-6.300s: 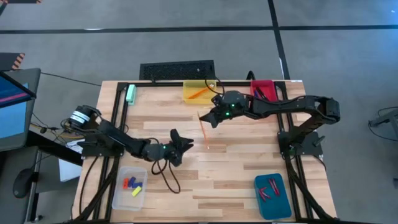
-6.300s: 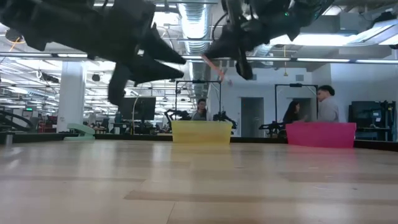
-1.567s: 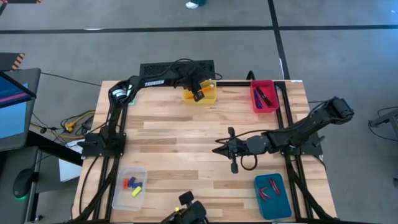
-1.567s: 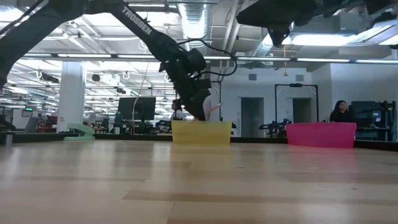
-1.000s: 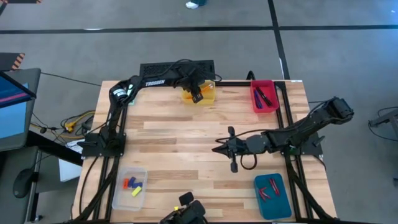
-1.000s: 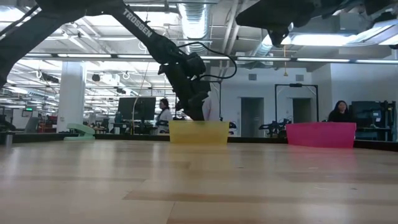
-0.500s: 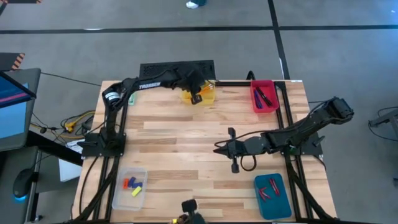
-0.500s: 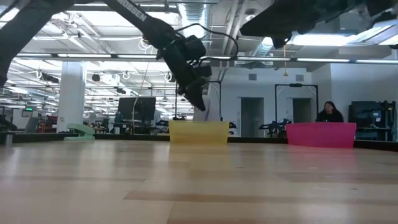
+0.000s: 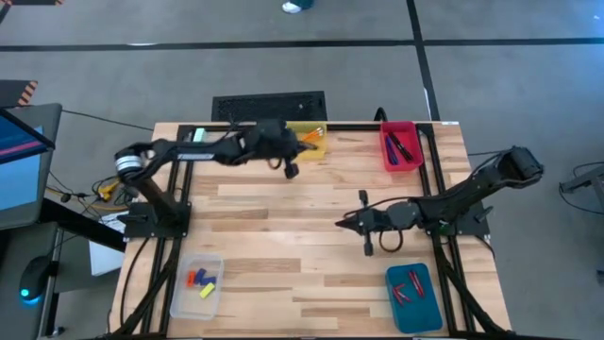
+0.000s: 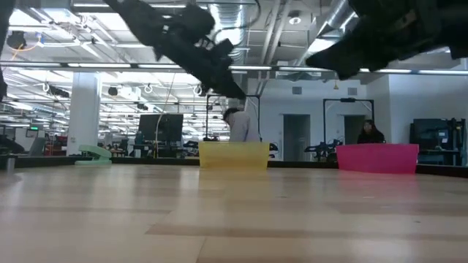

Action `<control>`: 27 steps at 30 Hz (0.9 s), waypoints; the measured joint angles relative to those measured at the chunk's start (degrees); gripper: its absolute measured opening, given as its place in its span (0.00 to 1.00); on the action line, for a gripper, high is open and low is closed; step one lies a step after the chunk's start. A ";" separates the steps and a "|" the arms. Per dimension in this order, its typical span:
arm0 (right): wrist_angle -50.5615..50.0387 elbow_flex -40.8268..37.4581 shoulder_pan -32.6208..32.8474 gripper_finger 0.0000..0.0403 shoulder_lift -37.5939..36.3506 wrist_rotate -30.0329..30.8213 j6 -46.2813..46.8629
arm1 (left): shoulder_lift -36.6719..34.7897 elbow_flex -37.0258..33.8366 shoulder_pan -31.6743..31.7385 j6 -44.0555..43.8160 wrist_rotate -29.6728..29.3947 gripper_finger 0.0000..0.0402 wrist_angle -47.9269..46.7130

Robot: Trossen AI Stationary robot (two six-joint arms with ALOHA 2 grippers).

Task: Sort crayons/erasers/pens/pencils in bins
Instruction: Return to Home Position

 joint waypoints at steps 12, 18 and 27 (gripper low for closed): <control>0.80 -11.58 -8.45 0.01 -17.53 -6.56 -2.67 | -20.43 -24.43 -9.92 -6.16 0.47 0.00 16.36; 1.15 -17.49 -12.22 0.01 -26.46 -8.64 -3.23 | -30.45 -33.61 -14.32 -9.73 -0.07 0.00 22.49; -3.93 -22.10 -16.17 0.01 -37.99 -9.91 -2.21 | -43.67 -42.93 -19.20 -10.56 -5.13 0.00 23.99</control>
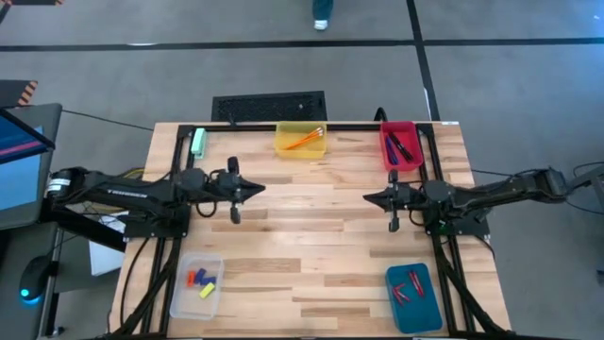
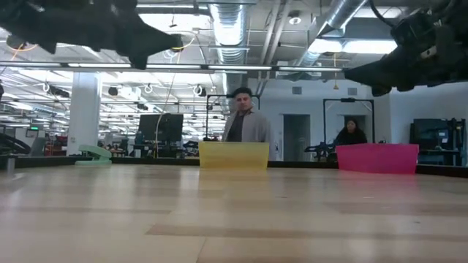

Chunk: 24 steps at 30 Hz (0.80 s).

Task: Sort crayons/erasers/pens/pencils in bins
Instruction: Return to Home Position

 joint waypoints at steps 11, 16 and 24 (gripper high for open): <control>-7.31 -0.04 -1.11 0.01 -6.95 0.19 -0.95 | -14.60 -9.55 -0.67 0.12 -0.74 0.00 -0.12; -10.47 -0.07 -1.19 0.01 -9.76 0.59 0.07 | -22.94 -12.25 0.98 0.53 3.17 0.00 -3.12; -13.71 -0.09 -1.17 0.01 -13.42 2.51 0.09 | -35.87 -17.55 8.71 -1.95 7.94 0.00 -8.62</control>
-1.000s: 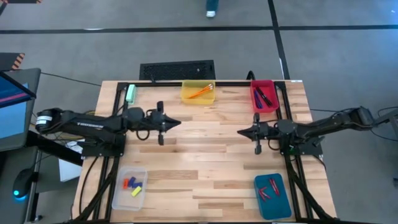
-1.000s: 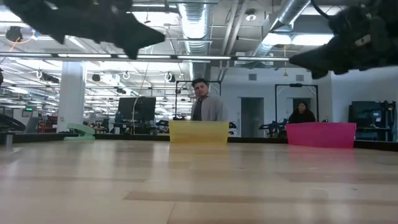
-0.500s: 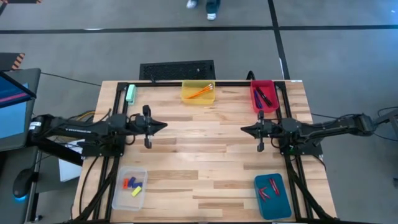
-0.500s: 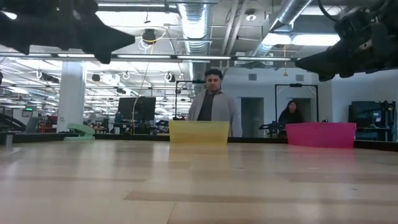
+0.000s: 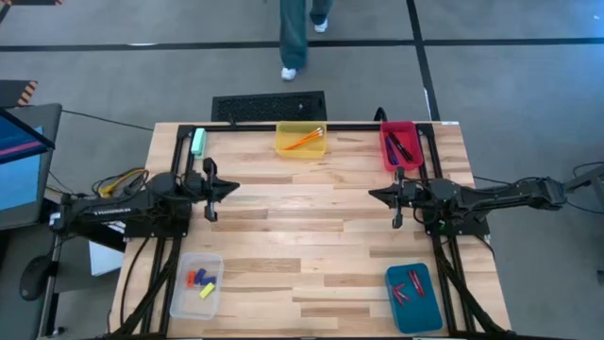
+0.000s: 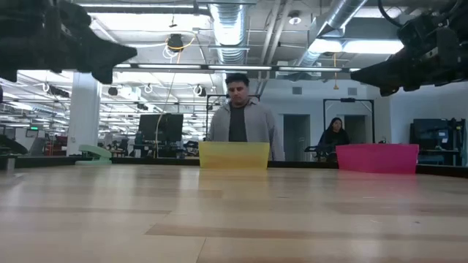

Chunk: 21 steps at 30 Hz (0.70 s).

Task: Sort crayons/erasers/pens/pencils in bins
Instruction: Return to Home Position

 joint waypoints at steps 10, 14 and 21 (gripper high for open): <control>-6.41 -0.04 -0.37 0.01 -9.27 2.35 -1.96 | -15.16 0.02 5.68 -1.07 -2.44 0.03 -16.51; -14.15 -0.07 -0.34 0.01 -16.79 7.11 -1.36 | -15.07 -0.03 6.12 -1.84 -1.90 0.03 -18.68; -15.73 -0.09 -0.90 0.01 -20.54 8.02 -4.43 | -15.27 -0.09 6.09 -2.64 2.28 0.03 -18.88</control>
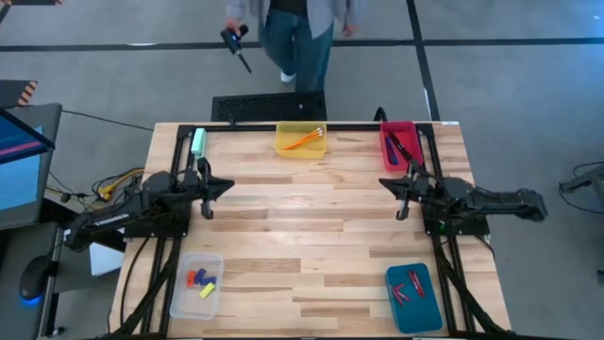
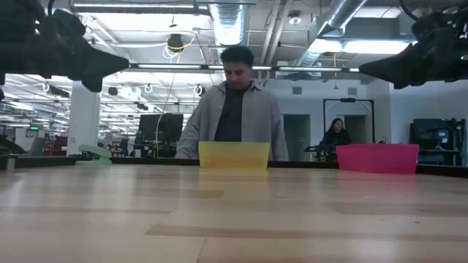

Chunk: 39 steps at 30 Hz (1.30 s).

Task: Sort crayons/erasers/pens/pencils in bins
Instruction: Return to Home Position

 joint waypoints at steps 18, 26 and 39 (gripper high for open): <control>-0.64 -0.02 -8.50 0.02 2.98 -0.95 2.45 | 1.38 -0.09 0.00 -3.41 -2.80 0.03 -0.30; -0.64 -0.02 -8.49 0.02 2.98 -0.95 2.44 | 1.40 -0.11 0.00 -6.45 -4.93 0.03 -0.79; -0.64 -0.02 -8.48 0.02 2.98 -1.04 2.29 | 1.40 -0.13 0.00 -6.60 -5.07 0.03 -0.85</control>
